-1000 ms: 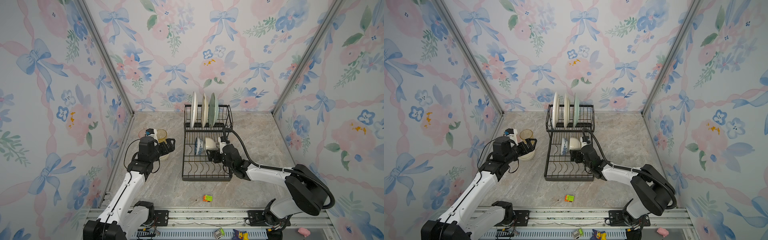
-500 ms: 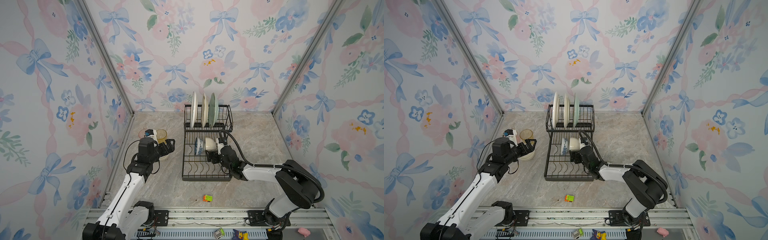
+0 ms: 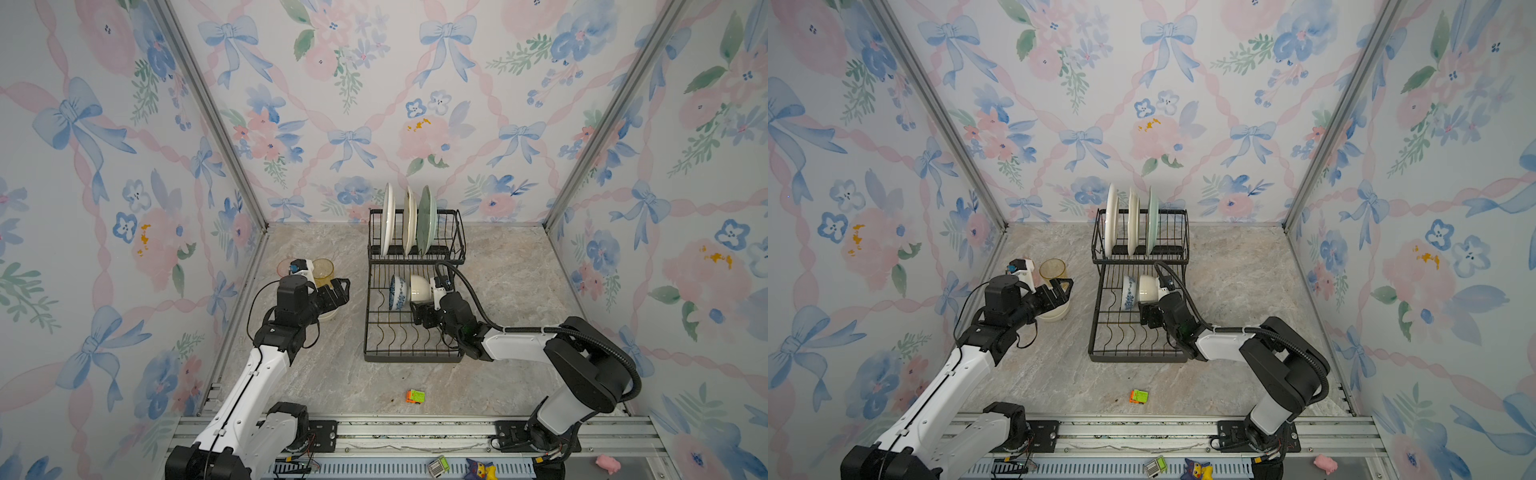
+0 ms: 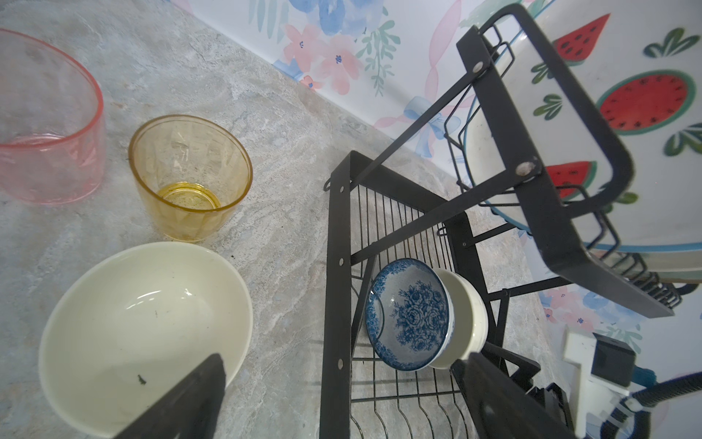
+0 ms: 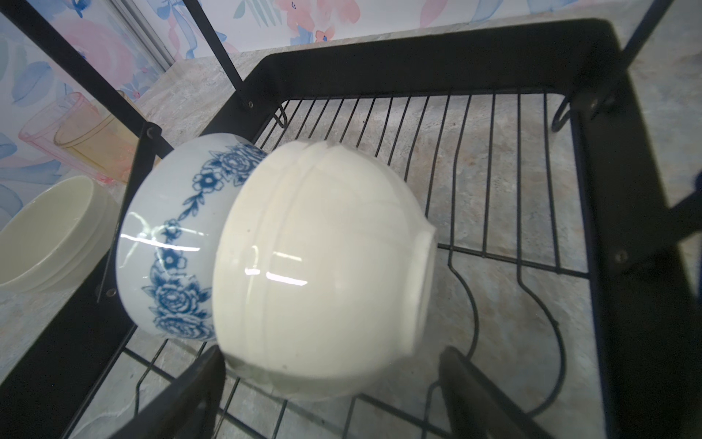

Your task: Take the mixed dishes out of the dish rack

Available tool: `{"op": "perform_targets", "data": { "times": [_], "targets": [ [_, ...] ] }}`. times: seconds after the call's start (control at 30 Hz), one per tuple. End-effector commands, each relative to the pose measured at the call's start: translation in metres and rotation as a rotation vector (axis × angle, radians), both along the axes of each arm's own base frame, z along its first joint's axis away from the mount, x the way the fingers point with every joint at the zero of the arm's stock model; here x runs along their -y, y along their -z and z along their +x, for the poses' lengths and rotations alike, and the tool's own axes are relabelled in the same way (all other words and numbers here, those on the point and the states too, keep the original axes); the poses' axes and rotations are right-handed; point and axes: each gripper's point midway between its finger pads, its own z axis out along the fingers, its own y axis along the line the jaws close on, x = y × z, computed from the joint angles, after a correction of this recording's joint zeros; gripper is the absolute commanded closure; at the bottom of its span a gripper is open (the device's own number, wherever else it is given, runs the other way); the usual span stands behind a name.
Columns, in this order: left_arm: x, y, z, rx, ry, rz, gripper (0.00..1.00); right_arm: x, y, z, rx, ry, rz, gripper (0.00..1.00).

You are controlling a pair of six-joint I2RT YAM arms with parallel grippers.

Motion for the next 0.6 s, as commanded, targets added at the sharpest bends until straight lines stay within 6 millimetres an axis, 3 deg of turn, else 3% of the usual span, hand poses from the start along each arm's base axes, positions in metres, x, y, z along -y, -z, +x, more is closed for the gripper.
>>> {"op": "perform_targets", "data": {
  "times": [0.0, 0.13, 0.2, 0.57],
  "targets": [
    [0.004, 0.003, -0.001, -0.008, 0.015, -0.012, 0.02, -0.006, -0.006, 0.004, 0.025, -0.016, 0.004, 0.13],
    [0.004, 0.004, -0.001, -0.008, 0.012, -0.012, 0.02, -0.006, -0.006, 0.005, 0.025, -0.017, 0.002, 0.14],
    [0.004, 0.004, -0.001, -0.009, 0.012, -0.012, 0.02, -0.006, 0.004, 0.005, 0.004, -0.017, -0.017, 0.15],
    [0.004, 0.006, -0.002, -0.013, 0.013, -0.012, 0.02, -0.008, 0.005, 0.007, 0.001, -0.024, -0.020, 0.19]
  ]
}}
